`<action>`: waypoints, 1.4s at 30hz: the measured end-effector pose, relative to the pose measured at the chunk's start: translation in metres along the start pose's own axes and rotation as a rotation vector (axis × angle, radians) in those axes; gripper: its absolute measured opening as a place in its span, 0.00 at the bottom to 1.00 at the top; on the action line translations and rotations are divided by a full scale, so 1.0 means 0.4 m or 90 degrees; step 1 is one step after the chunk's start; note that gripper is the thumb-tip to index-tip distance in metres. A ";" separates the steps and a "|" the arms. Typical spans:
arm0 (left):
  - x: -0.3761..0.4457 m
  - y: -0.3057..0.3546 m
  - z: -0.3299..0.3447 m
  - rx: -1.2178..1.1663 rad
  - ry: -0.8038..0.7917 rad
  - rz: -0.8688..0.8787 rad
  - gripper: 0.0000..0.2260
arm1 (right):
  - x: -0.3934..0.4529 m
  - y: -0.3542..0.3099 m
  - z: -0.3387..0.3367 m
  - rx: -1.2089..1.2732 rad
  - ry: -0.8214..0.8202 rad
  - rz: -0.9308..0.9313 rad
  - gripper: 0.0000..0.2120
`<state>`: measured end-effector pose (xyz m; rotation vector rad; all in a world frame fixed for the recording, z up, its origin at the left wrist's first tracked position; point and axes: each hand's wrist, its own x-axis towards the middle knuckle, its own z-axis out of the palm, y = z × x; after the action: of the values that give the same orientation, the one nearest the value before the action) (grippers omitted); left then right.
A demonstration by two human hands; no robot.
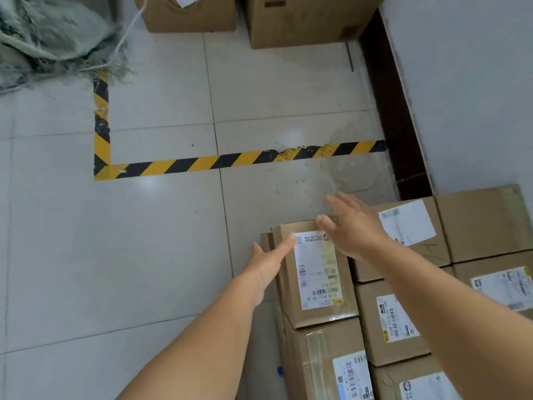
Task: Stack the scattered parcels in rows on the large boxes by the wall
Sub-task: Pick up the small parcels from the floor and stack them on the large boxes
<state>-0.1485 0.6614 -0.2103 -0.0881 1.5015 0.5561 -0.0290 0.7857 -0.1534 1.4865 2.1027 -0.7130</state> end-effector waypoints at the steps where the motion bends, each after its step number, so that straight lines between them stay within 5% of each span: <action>1: 0.015 0.002 0.005 0.000 -0.017 -0.007 0.53 | 0.017 -0.004 0.003 -0.018 -0.011 -0.010 0.27; 5: 0.047 0.017 0.029 -0.017 -0.078 0.012 0.16 | 0.071 -0.005 0.029 -0.099 -0.077 -0.021 0.30; 6: 0.058 0.015 0.035 -0.023 -0.083 0.021 0.16 | 0.081 -0.002 0.031 -0.121 -0.085 -0.022 0.30; 11: 0.074 0.010 0.056 -0.026 -0.088 0.050 0.34 | 0.089 0.017 0.042 -0.174 -0.081 -0.039 0.31; 15: 0.079 0.014 0.050 -0.013 -0.102 0.048 0.35 | 0.080 0.011 0.036 -0.147 -0.098 -0.066 0.30; 19: 0.062 0.051 0.055 0.090 0.042 0.195 0.47 | 0.093 0.062 -0.024 -0.104 -0.044 -0.030 0.26; 24: 0.061 0.139 0.079 0.378 0.061 0.284 0.22 | 0.089 0.147 -0.033 -0.106 -0.062 -0.006 0.17; 28: 0.045 0.136 0.087 0.428 0.065 0.284 0.18 | 0.061 0.150 -0.010 -0.059 -0.026 -0.006 0.20; 33: 0.012 0.172 0.122 0.735 0.107 0.347 0.24 | 0.048 0.171 -0.024 0.015 -0.004 -0.009 0.24; 37: -0.009 0.228 0.245 0.699 0.035 0.404 0.31 | 0.028 0.279 -0.065 0.061 0.091 0.080 0.27; 42: 0.017 0.290 0.449 0.779 -0.058 0.471 0.32 | 0.027 0.430 -0.110 0.026 0.057 0.152 0.27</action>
<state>-0.0305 0.8345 -0.1677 1.4549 1.5337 0.1166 0.1276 0.8702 -0.1519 1.7845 1.9392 -0.6116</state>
